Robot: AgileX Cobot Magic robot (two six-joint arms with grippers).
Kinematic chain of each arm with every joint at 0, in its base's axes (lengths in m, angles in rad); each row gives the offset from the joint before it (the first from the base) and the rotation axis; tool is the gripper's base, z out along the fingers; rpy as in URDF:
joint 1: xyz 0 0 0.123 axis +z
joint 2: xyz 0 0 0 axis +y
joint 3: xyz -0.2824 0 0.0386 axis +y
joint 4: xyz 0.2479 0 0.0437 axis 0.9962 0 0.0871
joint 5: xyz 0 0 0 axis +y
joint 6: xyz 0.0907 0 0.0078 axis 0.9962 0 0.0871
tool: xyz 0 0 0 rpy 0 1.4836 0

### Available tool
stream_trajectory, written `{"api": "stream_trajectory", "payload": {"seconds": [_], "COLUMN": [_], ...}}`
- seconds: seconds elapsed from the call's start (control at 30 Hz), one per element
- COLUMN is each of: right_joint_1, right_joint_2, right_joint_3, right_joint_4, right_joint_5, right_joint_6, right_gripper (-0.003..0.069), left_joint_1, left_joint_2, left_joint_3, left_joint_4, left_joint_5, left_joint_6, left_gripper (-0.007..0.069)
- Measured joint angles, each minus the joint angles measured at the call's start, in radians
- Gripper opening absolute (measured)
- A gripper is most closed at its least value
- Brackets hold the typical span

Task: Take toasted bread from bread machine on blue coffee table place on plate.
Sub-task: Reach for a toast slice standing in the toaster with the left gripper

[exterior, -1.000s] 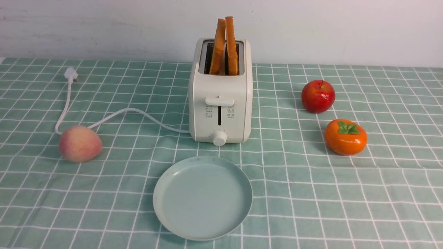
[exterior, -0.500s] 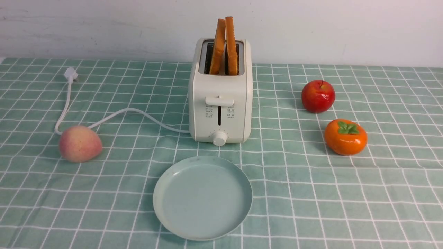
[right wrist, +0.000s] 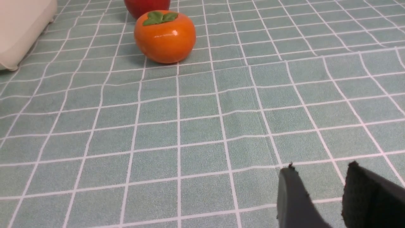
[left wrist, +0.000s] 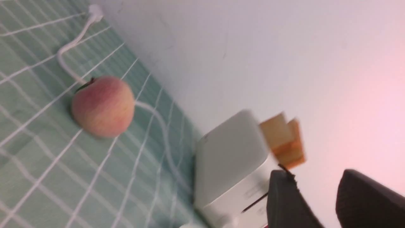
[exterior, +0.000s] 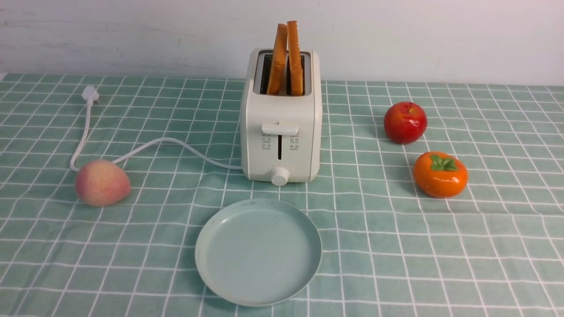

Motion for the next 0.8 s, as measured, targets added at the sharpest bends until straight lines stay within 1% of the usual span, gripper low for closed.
{"api": "stream_trajectory", "payload": {"seconds": [0.07, 0.1, 0.13, 0.2, 0.27, 0.33, 0.43, 0.5, 0.57, 0.6, 0.67, 0.7, 0.73, 0.77, 0.8], "right_joint_1": [0.0, 0.0, 0.0, 0.0, 0.0, 0.0, 0.0, 0.0, 0.0, 0.0, 0.0, 0.0, 0.0, 0.001, 0.001], "right_joint_2": [0.0, 0.0, 0.0, 0.0, 0.0, 0.0, 0.0, 0.0, 0.0, 0.0, 0.0, 0.0, 0.0, 0.01, 0.021], "right_joint_3": [0.007, 0.012, 0.012, 0.012, 0.012, 0.012, 0.012, 0.012, 0.012, 0.012, -0.004, -0.014, -0.042, -0.147, -0.194], "right_joint_4": [0.029, 0.053, 0.053, 0.132, 0.166, 0.221, 0.245, 0.249, 0.252, 0.254, 0.245, 0.242, 0.218, 0.145, 0.101], "right_joint_5": [-0.041, -0.079, -0.079, -0.221, -0.275, -0.403, -0.512, -0.565, -0.617, -0.643, -0.657, -0.655, -0.628, -0.553, -0.503], "right_joint_6": [0.015, 0.029, 0.029, 0.094, 0.133, 0.224, 0.263, 0.27, 0.276, 0.28, 0.312, 0.323, 0.345, 0.393, 0.411], "right_gripper": [0.024, 0.024, 0.024, 0.024, 0.024, 0.024, 0.024, 0.024, 0.024, 0.024, 0.024, 0.024, 0.024, 0.024, 0.024], "left_joint_1": [0.0, 0.0, 0.0, 0.0, 0.0, 0.0, 0.0, 0.0, 0.0, 0.0, 0.0, 0.0, 0.0, 0.0, 0.0], "left_joint_2": [0.0, 0.0, 0.0, 0.0, 0.0, 0.0, 0.0, 0.0, 0.0, 0.0, 0.0, 0.0, 0.005, 0.036, 0.062], "left_joint_3": [0.0, 0.0, 0.0, 0.0, 0.0, 0.0, 0.0, -0.003, -0.034, -0.066, -0.164, -0.175, -0.232, -0.335, -0.389], "left_joint_4": [-0.044, -0.056, -0.059, -0.079, -0.086, -0.092, -0.093, -0.086, -0.057, -0.029, 0.057, 0.066, 0.111, 0.182, 0.215], "left_joint_5": [-0.062, -0.082, -0.082, -0.127, -0.151, -0.193, -0.226, -0.231, -0.21, -0.199, -0.158, -0.144, -0.097, 0.011, 0.078], "left_joint_6": [-0.012, -0.014, -0.014, -0.02, -0.02, -0.02, -0.02, -0.021, -0.021, -0.021, -0.007, -0.005, 0.004, 0.015, 0.02], "left_gripper": [0.0238, 0.0238, 0.0238, 0.0238, 0.0238, 0.023, 0.0175, 0.009, 0.0005, -0.0014, -0.0014, -0.0014, -0.0014, -0.0014, -0.0014]}}
